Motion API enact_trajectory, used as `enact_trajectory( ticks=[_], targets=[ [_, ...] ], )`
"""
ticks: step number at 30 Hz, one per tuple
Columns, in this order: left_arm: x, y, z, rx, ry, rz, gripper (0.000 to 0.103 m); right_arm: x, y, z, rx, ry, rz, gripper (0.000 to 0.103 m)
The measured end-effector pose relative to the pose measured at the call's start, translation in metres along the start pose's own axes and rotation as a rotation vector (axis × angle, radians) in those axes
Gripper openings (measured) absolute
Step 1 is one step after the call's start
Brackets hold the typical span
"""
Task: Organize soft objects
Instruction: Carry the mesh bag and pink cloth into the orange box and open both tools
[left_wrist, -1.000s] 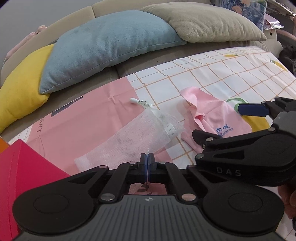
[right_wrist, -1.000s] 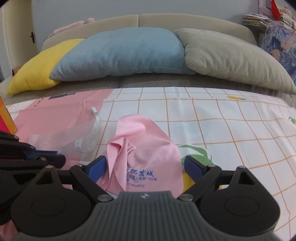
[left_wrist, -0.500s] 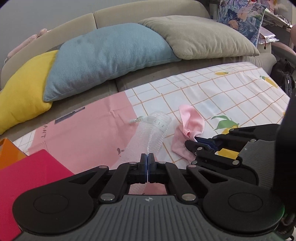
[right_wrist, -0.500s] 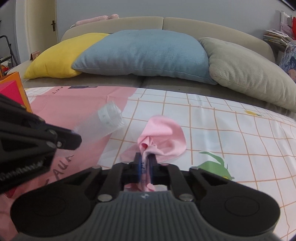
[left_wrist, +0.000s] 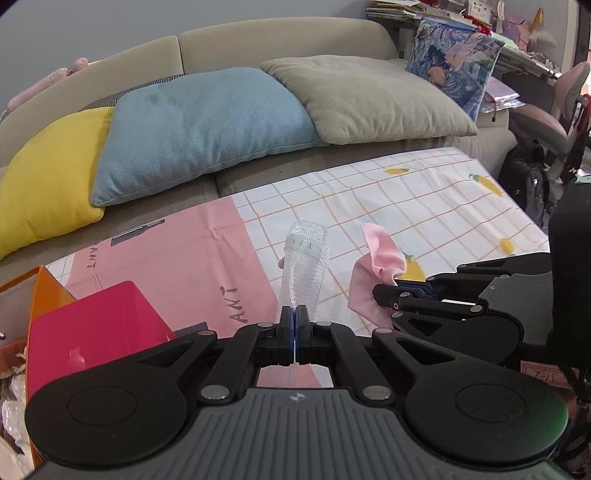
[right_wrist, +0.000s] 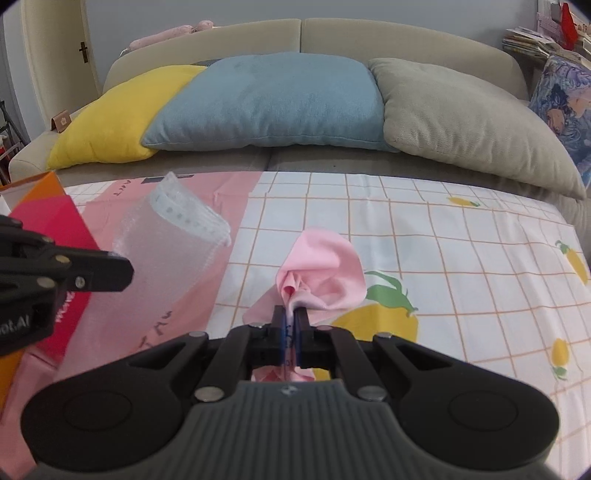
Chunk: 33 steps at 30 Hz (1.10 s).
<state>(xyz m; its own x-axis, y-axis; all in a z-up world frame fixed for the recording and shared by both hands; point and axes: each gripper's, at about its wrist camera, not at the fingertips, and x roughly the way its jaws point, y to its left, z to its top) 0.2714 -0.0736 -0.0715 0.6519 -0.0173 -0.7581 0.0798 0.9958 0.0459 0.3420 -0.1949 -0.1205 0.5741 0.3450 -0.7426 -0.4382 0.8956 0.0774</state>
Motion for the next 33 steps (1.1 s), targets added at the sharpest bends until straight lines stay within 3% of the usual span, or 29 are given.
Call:
enact_trajectory(
  ticks=[11, 15, 22, 33],
  targets=[
    [-0.068, 0.009, -0.045, -0.059, 0.025, -0.137, 0.000, -0.072, 0.026, -0.038, 0.047, 0.088, -0.022, 0.001],
    [-0.094, 0.020, -0.065, -0.079, 0.033, -0.146, 0.000, -0.093, 0.045, -0.058, 0.052, 0.130, -0.014, 0.001],
    [-0.141, 0.047, -0.095, -0.140, -0.032, -0.127, 0.000, -0.115, 0.091, -0.081, -0.020, 0.184, 0.009, 0.001],
    [-0.182, 0.103, -0.148, -0.308, -0.086, -0.083, 0.000, -0.150, 0.160, -0.086, -0.164, 0.177, 0.088, 0.002]
  ],
)
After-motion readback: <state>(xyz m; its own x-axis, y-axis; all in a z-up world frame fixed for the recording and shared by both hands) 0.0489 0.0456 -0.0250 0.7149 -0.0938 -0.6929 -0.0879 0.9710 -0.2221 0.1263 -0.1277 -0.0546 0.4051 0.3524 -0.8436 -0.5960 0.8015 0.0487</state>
